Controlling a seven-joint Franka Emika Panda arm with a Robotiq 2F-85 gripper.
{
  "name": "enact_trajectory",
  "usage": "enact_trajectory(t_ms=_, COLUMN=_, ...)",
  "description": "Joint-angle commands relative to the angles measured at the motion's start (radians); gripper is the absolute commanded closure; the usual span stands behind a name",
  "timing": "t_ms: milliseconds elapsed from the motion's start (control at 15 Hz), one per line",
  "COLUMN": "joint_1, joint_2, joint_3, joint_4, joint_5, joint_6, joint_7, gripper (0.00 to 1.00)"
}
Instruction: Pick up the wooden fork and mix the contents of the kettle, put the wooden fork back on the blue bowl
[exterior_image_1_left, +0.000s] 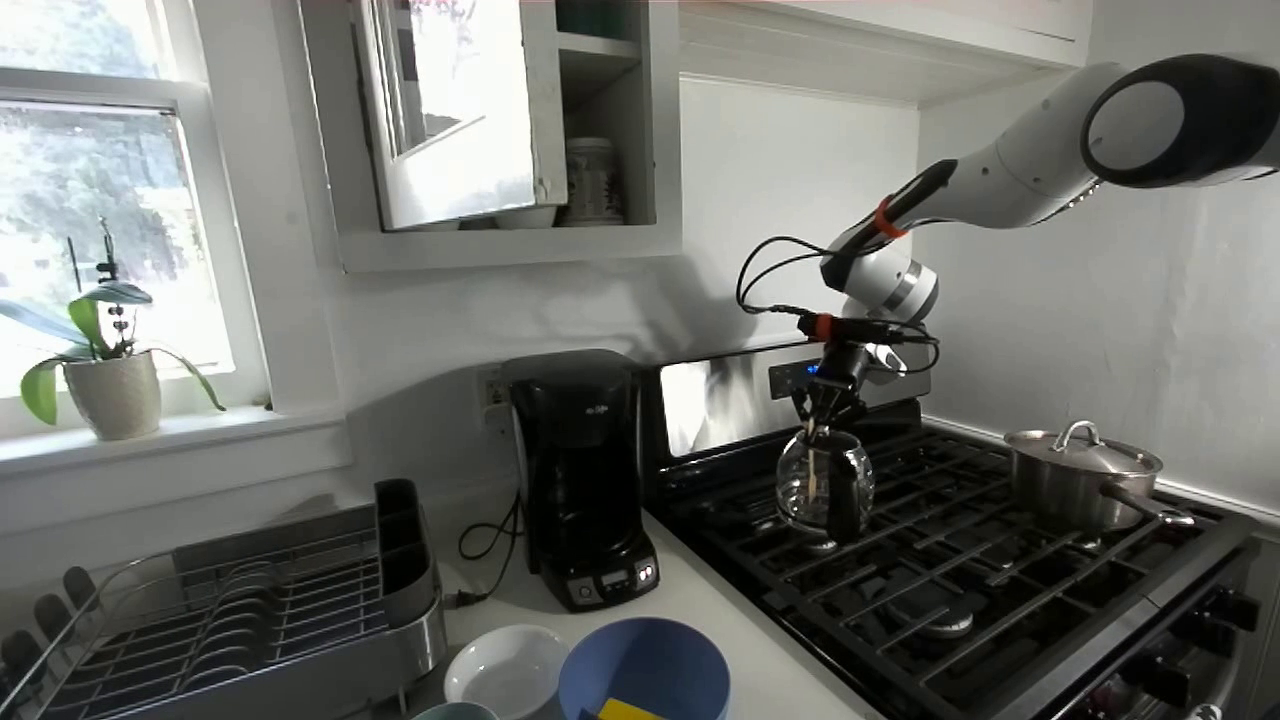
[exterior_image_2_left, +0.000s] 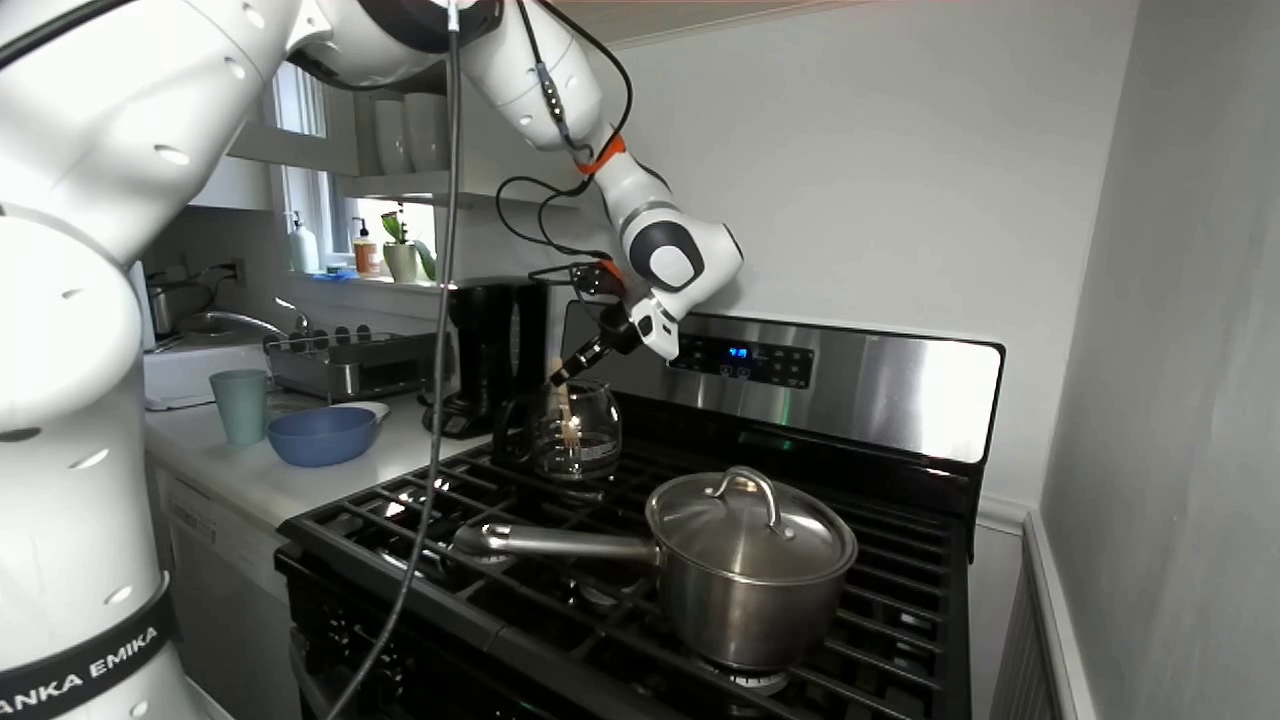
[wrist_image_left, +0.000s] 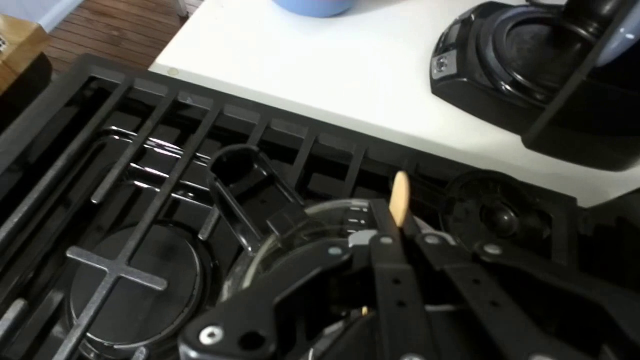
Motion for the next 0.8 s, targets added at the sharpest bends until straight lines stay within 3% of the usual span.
enact_trajectory(t_ms=0, joint_1=-0.027, joint_2=0.034, joint_3=0.006, joint_4=0.059, joint_5=-0.002, joint_6=-0.149, joint_7=-0.014, gripper=0.99)
enact_trajectory(t_ms=333, joint_1=-0.017, joint_2=0.046, joint_3=-0.033, joint_4=0.095, joint_5=-0.037, joint_6=-0.259, joint_7=0.07, gripper=0.99)
enact_trajectory(t_ms=733, joint_1=0.007, joint_2=0.023, joint_3=-0.063, joint_4=0.088, joint_5=-0.115, joint_6=-0.094, joint_7=0.079, gripper=0.99)
